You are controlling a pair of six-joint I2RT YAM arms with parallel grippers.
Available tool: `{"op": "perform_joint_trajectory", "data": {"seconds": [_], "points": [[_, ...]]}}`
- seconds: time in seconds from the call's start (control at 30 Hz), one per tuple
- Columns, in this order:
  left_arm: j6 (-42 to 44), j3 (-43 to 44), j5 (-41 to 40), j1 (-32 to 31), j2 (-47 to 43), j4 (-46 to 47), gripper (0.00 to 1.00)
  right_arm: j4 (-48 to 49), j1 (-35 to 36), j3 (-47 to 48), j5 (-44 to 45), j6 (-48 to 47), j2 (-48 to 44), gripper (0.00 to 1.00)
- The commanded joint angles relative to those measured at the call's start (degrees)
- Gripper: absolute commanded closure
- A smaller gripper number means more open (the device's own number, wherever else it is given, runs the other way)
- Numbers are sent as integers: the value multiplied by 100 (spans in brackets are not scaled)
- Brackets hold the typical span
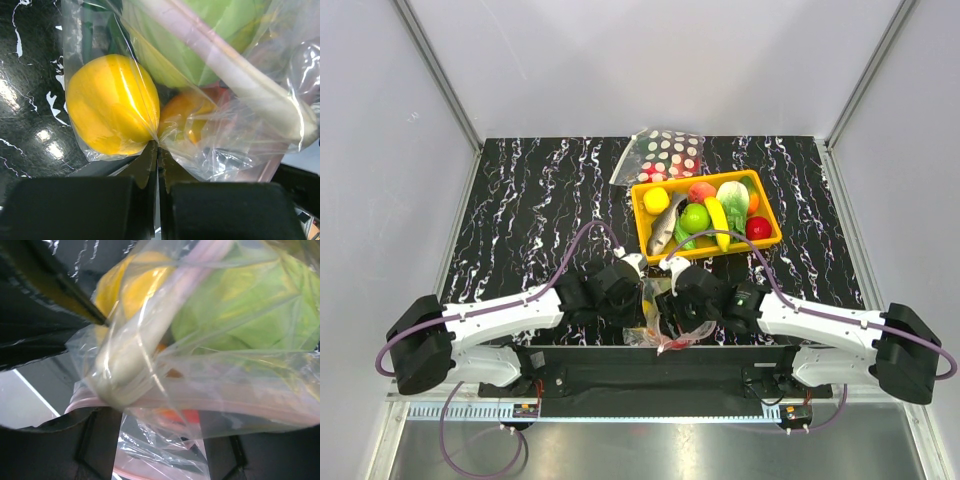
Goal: Open the zip-top bag and remove the fake food
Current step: Pick up the fake fruit from the zipper food storage bag.
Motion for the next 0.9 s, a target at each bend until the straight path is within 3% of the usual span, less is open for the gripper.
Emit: {"op": "perform_joint_trajectory", "data": {"seconds": [0.0,0.13,0.43,0.87], "points": [[85,131,-46,4,-40,53,100,-27,53,-20,605,279,79,34],[86,35,-107,4,-215,-150,100,70,53,-143,553,630,-377,34],[59,-159,-81,4,-366,-194,100,-598,44,-125,1757,1132,-1476,34],[112,70,-107,4,-304,-229,100,-212,44,-3,1240,640,-195,38]]}}
